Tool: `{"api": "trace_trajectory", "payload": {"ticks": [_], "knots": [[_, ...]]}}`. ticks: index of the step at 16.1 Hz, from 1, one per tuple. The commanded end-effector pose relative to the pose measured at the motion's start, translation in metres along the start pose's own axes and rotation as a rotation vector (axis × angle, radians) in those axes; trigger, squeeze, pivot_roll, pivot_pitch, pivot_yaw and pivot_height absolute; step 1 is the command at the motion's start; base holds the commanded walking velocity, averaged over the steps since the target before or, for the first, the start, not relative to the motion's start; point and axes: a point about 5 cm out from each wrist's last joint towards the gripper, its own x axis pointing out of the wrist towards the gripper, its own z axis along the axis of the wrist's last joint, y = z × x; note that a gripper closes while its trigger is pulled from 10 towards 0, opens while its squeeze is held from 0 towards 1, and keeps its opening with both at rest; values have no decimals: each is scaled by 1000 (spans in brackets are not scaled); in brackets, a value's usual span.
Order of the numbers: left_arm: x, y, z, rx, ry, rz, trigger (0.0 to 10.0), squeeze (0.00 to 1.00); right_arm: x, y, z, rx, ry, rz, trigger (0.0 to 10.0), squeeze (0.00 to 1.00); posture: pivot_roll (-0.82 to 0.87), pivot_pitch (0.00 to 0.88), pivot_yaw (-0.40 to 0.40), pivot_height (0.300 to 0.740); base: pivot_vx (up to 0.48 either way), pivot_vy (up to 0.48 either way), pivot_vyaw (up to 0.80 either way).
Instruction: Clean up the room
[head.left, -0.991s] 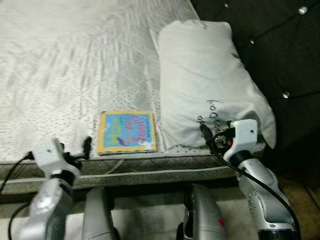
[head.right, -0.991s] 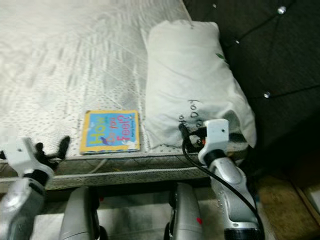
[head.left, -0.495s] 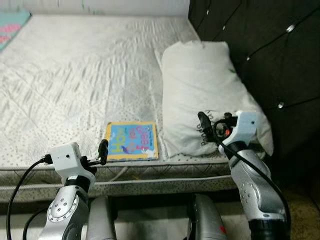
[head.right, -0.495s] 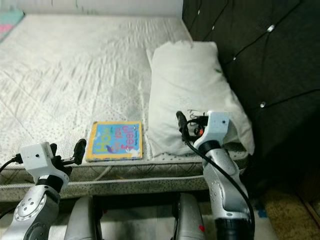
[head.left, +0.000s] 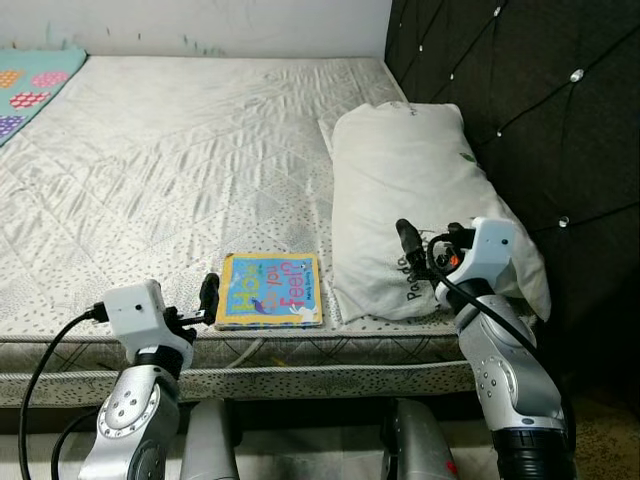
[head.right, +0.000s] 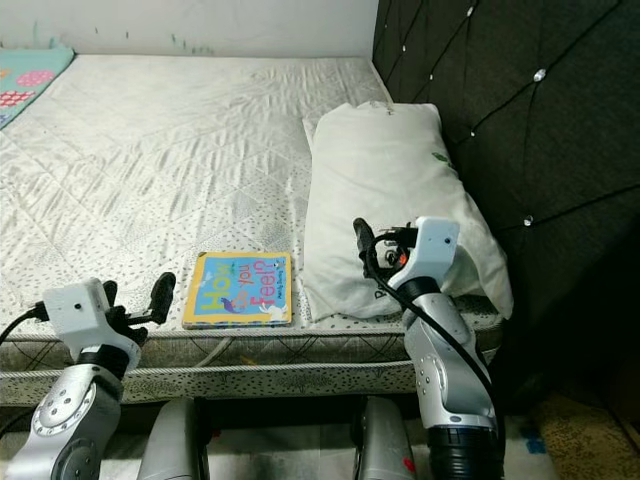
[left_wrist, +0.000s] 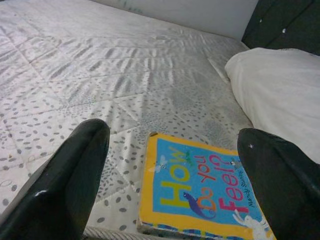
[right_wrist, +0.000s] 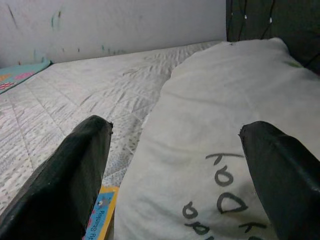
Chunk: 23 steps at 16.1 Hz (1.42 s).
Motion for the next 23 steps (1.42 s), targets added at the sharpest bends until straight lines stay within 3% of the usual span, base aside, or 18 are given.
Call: {"api": "trace_trajectory", "payload": {"ticks": [1, 14, 17, 23], "knots": [[2, -1, 1, 1, -6, -4, 10000, 0, 2, -4, 5, -6, -17, -15, 10000, 0, -5, 0, -4, 604, 0, 0, 0], [7, -7, 2, -3, -8, -32, 10000, 0, 0, -9, 1, -12, -19, -39, 10000, 0, -7, 0, 12, 691, 0, 0, 0], [10, -6, 2, -3, -3, -36, 10000, 0, -1, -12, 0, -21, -22, -57, 10000, 0, -8, 0, 16, 728, 0, 0, 0], [13, -7, 0, -7, 3, -37, 10000, 0, -6, -21, 0, -48, -22, -103, 10000, 0, -12, 0, 15, 740, 0, 0, 0]]}}
